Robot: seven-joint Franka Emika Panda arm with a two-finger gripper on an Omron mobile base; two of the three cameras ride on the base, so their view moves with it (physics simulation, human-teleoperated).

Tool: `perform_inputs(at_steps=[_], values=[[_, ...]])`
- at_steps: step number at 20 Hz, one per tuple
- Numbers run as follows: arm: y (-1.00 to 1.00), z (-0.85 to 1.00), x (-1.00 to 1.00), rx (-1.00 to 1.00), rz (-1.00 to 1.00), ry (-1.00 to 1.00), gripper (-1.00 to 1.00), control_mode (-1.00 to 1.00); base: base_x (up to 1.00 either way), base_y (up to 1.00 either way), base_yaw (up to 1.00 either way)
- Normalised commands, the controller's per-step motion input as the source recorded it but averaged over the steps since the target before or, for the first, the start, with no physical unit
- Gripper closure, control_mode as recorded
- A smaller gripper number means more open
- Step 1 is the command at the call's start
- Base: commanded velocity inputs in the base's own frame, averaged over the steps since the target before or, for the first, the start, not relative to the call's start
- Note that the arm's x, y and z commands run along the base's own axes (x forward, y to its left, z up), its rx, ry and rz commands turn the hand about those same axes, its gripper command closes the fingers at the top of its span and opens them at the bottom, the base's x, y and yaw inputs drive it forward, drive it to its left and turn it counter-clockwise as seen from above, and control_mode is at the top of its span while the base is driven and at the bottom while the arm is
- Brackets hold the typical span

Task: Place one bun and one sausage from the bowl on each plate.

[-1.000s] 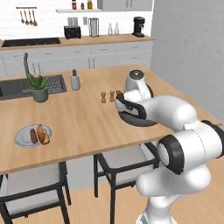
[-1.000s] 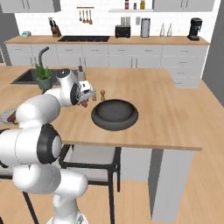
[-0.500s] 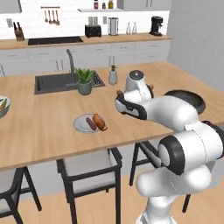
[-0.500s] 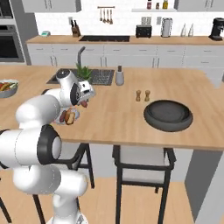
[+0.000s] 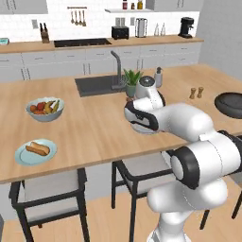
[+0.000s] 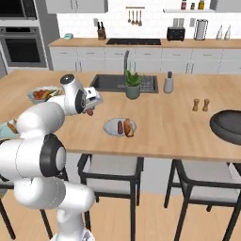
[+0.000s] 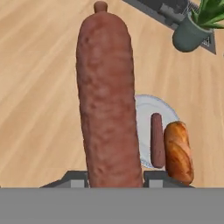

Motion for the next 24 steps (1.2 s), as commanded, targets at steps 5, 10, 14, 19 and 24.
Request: perform_inputs(at_steps=[5,10,14,19,24], values=[[0.00,0.00,0.00,0.00,0.00,0.00,1.00,1.00,0.00,0.83,0.01],[0.00,0.00,0.00,0.00,0.00,0.00,1.00,1.00,0.04,0.78,0.00],[0.00,0.00,0.00,0.00,0.00,0.00,1.00,1.00,0.19,0.66,0.01],[0.00,0.00,0.00,0.00,0.00,0.00,1.00,1.00,0.34,0.61,0.01],[0.59,0.23,0.29,-0.07,0.02,0.15,1.00,-1.00,0.00,0.00,0.00]])
